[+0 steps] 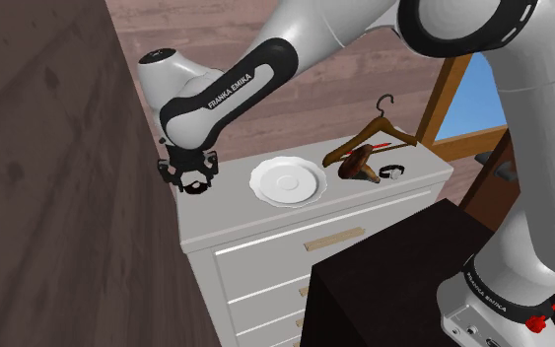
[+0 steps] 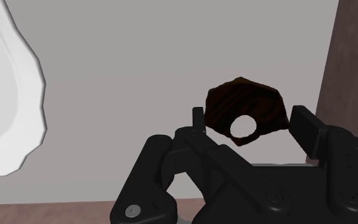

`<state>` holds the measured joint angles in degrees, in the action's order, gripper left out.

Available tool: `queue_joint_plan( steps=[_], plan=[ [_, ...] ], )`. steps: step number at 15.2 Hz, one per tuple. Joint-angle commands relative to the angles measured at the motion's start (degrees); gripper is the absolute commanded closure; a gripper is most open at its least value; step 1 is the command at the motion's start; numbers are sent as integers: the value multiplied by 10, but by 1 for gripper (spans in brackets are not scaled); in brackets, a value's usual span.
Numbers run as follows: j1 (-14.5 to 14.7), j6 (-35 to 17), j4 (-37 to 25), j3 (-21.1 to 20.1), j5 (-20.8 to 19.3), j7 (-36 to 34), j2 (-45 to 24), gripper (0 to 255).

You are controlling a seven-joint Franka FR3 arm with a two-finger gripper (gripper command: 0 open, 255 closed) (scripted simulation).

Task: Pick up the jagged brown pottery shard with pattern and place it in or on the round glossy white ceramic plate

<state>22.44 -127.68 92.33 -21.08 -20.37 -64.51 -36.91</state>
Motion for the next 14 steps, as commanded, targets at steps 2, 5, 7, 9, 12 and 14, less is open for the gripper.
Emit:
queue_joint_plan(
  steps=[2, 5, 7, 9, 12, 14],
  plan=[
    [-2, 6, 1, -3, 3, 3, 6, 255],
    [-4, 22, -3, -7, 9, 7, 18, 255],
    [-5, 33, -7, -9, 13, 10, 26, 255],
    [-7, 44, -11, -12, 17, 13, 34, 255],
    [-8, 61, -18, -15, 22, 17, 44, 255],
    [-9, 73, -23, -17, 26, 20, 51, 255]
  ],
)
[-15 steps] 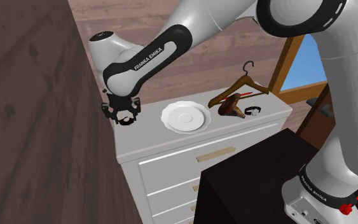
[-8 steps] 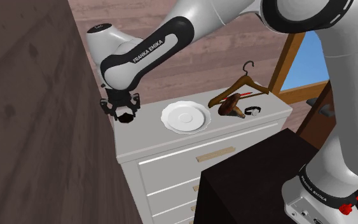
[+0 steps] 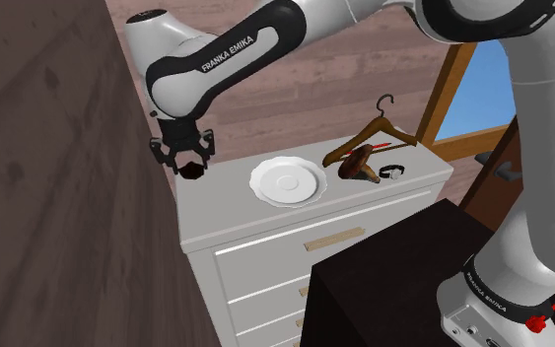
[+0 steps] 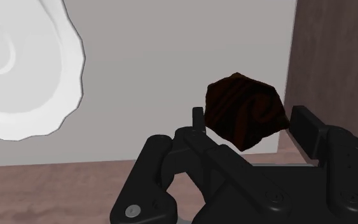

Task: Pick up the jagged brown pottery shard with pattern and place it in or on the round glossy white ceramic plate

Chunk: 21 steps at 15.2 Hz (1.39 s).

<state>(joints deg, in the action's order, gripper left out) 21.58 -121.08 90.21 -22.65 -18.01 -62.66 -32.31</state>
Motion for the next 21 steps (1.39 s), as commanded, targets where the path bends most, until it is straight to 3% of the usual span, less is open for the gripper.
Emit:
queue_joint_plan(
  steps=[1, 4, 13, 21],
  plan=[
    [-1, 13, -5, -3, 4, 3, 8, 255],
    [-2, 28, -12, -5, 8, 6, 16, 255],
    [-101, -69, 253, -16, 77, 86, 205, 255],
    [-153, -114, 431, 8, 158, 205, 359, 255]
  ],
)
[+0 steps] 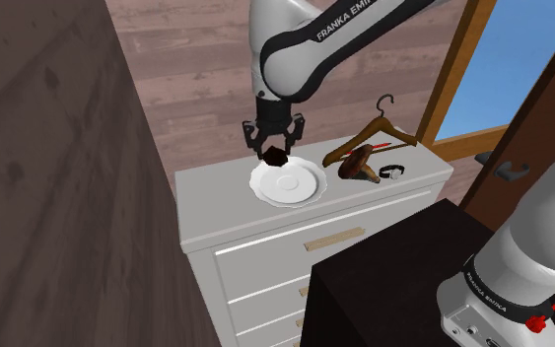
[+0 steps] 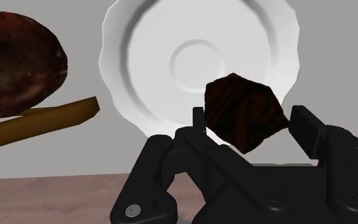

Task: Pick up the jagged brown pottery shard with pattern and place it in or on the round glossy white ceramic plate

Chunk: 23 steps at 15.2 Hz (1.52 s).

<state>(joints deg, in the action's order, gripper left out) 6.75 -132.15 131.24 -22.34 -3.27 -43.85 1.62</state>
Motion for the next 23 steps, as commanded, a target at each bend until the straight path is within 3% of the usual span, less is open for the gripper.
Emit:
queue_joint_plan(
  steps=[1, 16, 23],
  plan=[
    [-11, -7, 48, 13, 23, 40, 46, 255],
    [-13, -125, 84, 13, -35, -6, -44, 255],
    [-13, -125, 84, 13, -35, -6, -44, 255]
  ],
)
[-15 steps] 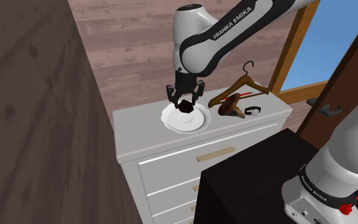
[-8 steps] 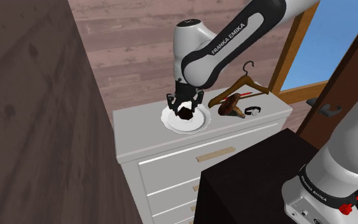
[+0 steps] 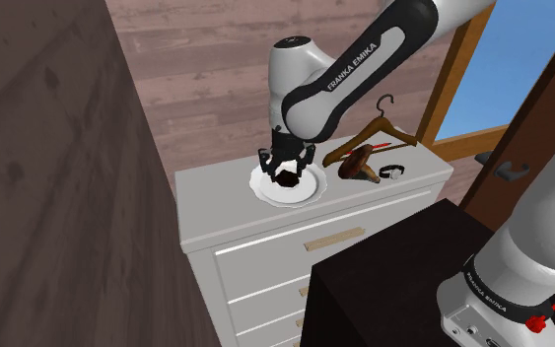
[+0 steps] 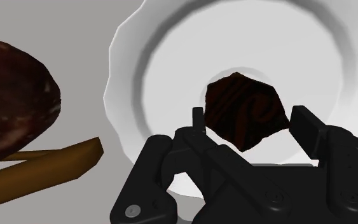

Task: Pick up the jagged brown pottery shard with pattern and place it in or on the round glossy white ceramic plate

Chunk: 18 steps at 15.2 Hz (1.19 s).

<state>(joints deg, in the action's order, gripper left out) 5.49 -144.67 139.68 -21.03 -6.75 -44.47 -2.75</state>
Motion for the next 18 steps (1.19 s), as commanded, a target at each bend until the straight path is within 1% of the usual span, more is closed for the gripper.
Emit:
queue_joint_plan(
  steps=[1, 2, 7, 11, 18],
  plan=[
    [0, 0, 0, 0, 0, 0, 0, 255],
    [0, 0, 0, 0, 0, 0, 0, 0],
    [0, 0, 0, 0, 0, 0, 0, 0],
    [2, 73, -15, -4, 44, 31, 64, 0],
    [2, 73, -15, -3, 44, 31, 64, 0]
  ],
)
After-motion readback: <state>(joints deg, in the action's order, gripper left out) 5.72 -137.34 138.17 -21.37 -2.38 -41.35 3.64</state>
